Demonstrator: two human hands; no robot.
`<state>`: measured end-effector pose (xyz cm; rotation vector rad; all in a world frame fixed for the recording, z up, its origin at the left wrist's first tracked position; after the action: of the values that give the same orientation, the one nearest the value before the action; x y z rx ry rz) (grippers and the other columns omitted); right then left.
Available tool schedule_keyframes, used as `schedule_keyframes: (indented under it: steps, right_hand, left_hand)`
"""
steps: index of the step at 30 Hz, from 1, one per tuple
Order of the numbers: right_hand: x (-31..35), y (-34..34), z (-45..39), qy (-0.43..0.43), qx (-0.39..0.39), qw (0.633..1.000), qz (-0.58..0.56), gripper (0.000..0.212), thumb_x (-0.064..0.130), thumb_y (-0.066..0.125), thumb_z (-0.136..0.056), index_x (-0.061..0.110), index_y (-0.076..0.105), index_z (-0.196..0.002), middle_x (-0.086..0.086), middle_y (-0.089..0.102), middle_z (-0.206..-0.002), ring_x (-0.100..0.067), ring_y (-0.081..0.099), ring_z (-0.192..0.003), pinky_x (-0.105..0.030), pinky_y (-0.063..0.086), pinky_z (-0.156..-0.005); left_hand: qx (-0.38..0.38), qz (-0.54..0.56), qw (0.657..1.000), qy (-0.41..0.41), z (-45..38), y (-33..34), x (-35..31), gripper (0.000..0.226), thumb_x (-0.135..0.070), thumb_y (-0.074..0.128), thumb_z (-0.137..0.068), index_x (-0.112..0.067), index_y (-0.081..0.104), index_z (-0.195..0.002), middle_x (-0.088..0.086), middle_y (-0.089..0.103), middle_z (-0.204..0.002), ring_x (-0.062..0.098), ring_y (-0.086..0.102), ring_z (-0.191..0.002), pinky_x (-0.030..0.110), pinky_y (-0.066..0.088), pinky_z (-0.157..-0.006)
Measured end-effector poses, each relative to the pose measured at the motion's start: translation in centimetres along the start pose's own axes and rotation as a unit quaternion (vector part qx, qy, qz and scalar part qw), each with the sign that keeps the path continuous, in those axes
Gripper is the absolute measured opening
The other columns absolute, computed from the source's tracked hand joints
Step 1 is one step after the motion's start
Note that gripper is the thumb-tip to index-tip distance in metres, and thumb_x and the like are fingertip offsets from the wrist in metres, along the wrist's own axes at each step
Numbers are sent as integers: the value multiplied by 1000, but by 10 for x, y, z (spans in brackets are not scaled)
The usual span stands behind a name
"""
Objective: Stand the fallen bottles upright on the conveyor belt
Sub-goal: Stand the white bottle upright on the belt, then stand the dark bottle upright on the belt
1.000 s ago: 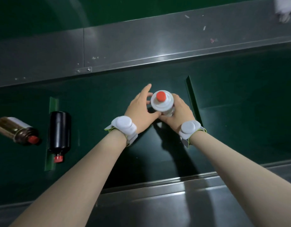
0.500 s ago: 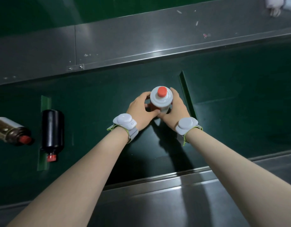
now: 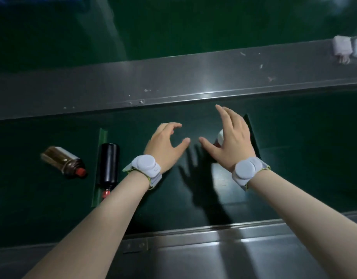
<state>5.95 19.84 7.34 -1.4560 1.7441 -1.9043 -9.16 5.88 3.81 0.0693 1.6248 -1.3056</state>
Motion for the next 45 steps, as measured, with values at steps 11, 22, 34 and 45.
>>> schedule_keyframes:
  steps: [11, 22, 34, 45]
  right_hand:
    - [173, 156, 6, -101, 181, 978, 14, 58, 32, 68, -97, 11, 53, -148, -14, 57, -142, -38, 53, -128, -45, 43, -108]
    - [221, 298, 21, -67, 304, 950, 22, 59, 15, 64, -90, 15, 49, -148, -14, 55, -141, -43, 52, -123, -50, 50, -97]
    - [191, 331, 43, -318, 323, 830, 324, 61, 33, 39, -107, 29, 20, -165, -24, -7, -174, -48, -2, -159, -65, 14, -124]
    - [177, 265, 5, -114, 281, 953, 28, 90, 40, 83, -81, 22, 41, -157, -8, 46, -159, -40, 45, -141, -52, 48, -108]
  left_hand:
    - [-47, -128, 987, -80, 63, -145, 194, 34, -25, 63, -103, -21, 65, -136, 0, 60, -142, 28, 66, -122, 46, 57, -96]
    - [53, -84, 986, -136, 84, -116, 295, 56, 0, 50, -96, -21, 58, -148, 5, 68, -142, 29, 58, -133, 43, 53, -103]
    - [195, 29, 943, -268, 84, -45, 309, 70, 0, 51, -93, -24, 44, -158, 0, 72, -132, 27, 71, -119, 40, 58, -102]
    - [17, 269, 932, -241, 55, -103, 263, 81, 32, 30, -80, -19, 73, -127, 3, 72, -118, 23, 75, -108, 53, 62, -99]
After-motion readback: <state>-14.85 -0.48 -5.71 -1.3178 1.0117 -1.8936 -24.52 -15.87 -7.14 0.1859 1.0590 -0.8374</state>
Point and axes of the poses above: each hand's wrist, its own z-axis away from the middle knuckle, its own y-axis out of the palm, x = y × z, the point moved 8 cm from there along -z, towards the middle knuckle
